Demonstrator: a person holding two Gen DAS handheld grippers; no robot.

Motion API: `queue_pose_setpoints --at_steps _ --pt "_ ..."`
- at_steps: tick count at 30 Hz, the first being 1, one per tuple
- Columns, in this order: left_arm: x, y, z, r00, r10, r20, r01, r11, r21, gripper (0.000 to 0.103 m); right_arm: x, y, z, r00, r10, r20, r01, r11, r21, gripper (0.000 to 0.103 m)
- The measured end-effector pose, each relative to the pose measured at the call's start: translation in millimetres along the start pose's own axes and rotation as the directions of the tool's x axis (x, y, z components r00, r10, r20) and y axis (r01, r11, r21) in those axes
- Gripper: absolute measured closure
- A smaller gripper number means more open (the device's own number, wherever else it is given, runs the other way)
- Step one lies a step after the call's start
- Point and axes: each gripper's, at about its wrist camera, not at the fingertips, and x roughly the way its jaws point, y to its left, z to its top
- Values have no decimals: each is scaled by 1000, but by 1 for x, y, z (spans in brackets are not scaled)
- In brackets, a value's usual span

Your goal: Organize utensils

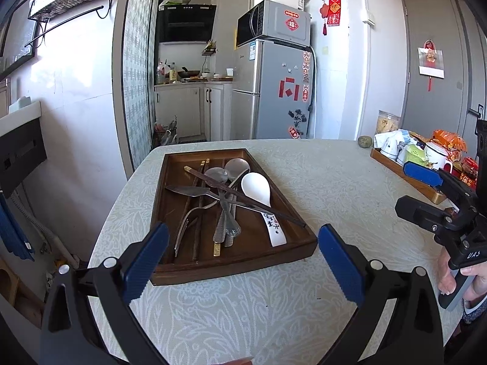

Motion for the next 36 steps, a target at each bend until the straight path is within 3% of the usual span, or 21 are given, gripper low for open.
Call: queue_pose_setpoints --at_steps 36 --pt "-3 -3 0 1000 -1 16 1 1000 13 3 0 1 0 1000 -2 -1 2 1000 2 3"
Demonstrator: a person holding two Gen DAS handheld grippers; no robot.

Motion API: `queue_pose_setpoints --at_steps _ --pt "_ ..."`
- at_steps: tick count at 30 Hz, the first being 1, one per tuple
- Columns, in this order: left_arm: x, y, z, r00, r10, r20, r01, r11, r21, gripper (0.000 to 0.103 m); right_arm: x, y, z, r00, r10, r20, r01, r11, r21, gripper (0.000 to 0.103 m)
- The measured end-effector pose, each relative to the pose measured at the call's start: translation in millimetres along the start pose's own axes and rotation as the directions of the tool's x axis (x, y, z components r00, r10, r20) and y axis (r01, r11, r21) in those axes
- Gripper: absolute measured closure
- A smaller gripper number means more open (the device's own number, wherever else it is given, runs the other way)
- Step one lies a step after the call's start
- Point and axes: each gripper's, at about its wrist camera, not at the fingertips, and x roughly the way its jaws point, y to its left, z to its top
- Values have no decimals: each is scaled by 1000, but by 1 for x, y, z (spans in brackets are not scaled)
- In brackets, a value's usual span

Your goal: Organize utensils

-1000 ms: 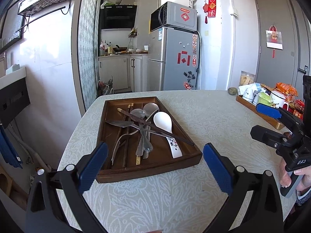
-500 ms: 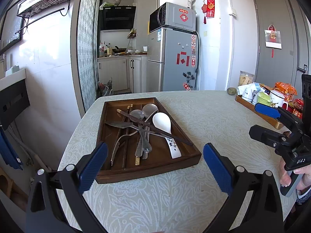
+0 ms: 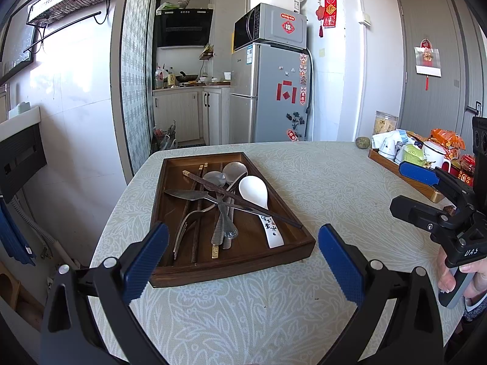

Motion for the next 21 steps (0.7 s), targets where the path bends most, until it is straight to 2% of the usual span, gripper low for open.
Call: queue_pose_setpoints --at_steps 5,14,21 --pt "0 0 0 1000 0 0 0 1000 1 3 1 -5 -1 1000 -19 -9 19 999 26 3" --pt "1 0 0 1000 -1 2 1 1000 2 3 -6 0 -2 998 -57 33 56 998 10 3" --pt "0 0 0 1000 -4 4 4 1000 5 3 -6 1 -2 998 -57 34 57 998 10 3"
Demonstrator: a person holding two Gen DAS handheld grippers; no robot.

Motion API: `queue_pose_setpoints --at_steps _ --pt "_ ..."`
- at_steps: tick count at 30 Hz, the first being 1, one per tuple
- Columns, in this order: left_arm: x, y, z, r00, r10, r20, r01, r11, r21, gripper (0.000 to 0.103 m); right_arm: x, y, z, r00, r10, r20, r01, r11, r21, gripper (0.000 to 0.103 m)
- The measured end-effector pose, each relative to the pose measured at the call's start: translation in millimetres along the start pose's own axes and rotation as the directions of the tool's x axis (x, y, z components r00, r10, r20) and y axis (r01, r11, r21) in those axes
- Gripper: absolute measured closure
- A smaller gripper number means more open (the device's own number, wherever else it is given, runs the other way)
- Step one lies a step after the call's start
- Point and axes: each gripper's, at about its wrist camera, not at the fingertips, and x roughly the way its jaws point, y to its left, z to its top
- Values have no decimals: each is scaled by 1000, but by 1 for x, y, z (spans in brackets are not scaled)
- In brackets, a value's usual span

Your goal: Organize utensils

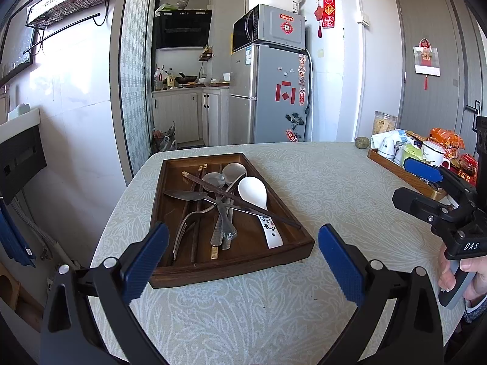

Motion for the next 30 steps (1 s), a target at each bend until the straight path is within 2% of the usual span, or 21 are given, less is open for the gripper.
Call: queue_pose_setpoints --at_steps 30 --pt "0 0 1 1000 3 4 -3 1000 0 3 0 0 0 1000 0 0 0 1000 0 3"
